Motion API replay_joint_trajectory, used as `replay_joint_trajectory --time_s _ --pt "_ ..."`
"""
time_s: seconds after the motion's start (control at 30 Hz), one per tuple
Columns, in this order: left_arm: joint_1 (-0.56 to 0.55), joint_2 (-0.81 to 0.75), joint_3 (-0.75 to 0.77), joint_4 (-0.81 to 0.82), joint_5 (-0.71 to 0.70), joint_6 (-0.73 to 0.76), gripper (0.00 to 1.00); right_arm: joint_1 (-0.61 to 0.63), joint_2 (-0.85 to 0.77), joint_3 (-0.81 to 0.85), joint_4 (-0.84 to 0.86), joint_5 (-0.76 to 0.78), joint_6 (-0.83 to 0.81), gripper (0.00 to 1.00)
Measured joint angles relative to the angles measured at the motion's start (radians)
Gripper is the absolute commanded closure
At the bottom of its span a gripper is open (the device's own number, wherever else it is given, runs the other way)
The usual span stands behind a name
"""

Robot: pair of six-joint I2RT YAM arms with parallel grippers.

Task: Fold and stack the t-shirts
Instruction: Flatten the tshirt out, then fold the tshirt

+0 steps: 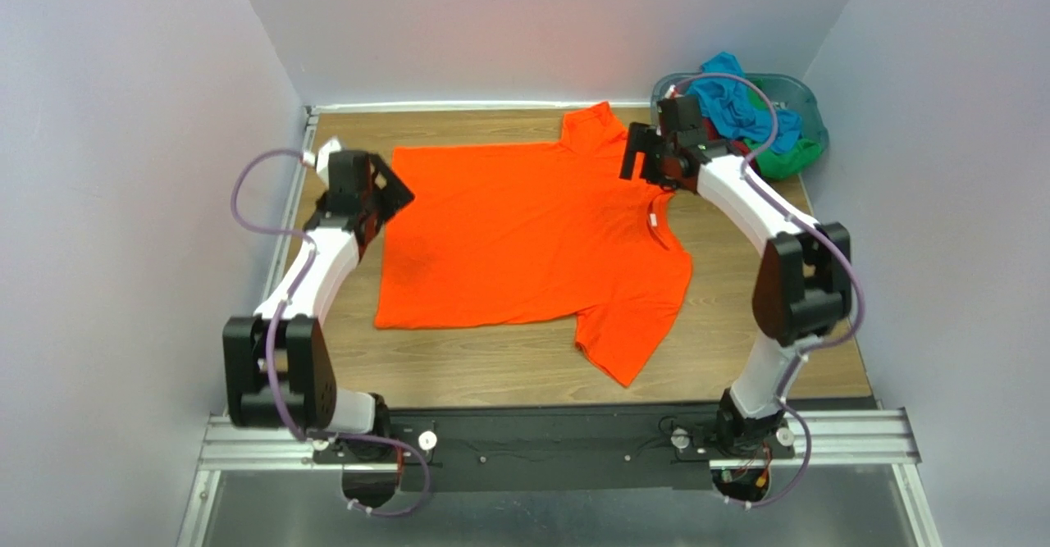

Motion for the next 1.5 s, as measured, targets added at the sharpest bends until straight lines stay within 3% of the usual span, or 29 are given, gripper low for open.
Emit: replay_joint_trajectory --time_s 0.1,0.23,0.43,0.57,0.9,1.37,1.5 --pt "-0.013 -0.132 -0.207 -0.013 -0.018 -0.064 0.02 0.005 -0.125 -0.15 0.028 -0.008 0.034 0.0" --pt "-0.111 -0.254 -0.356 -0.074 -0.038 -0.162 0.02 0.011 -0.27 -0.34 0.049 -0.015 0.087 0.0" --pt "-0.318 -0.433 -0.461 -0.108 -0.052 -0.343 0.02 0.014 -0.466 -0.515 0.059 0.0 0.158 0.0" --pt "-0.388 -0.48 -0.52 -0.183 -0.078 -0.47 0.02 0.014 -0.542 -0.57 0.071 0.021 0.178 0.0" --pt "-0.402 -0.484 -0.527 -0.356 -0.216 -0.678 0.03 0.014 -0.537 -0.606 0.078 0.022 0.18 0.0" --pt "-0.282 -0.325 -0.523 -0.337 -0.302 -0.683 0.48 0.014 -0.527 -0.606 0.08 0.046 0.157 0.0" --pt "-0.271 -0.306 -0.517 -0.326 -0.309 -0.676 0.49 0.014 -0.519 -0.606 0.08 0.048 0.156 0.0"
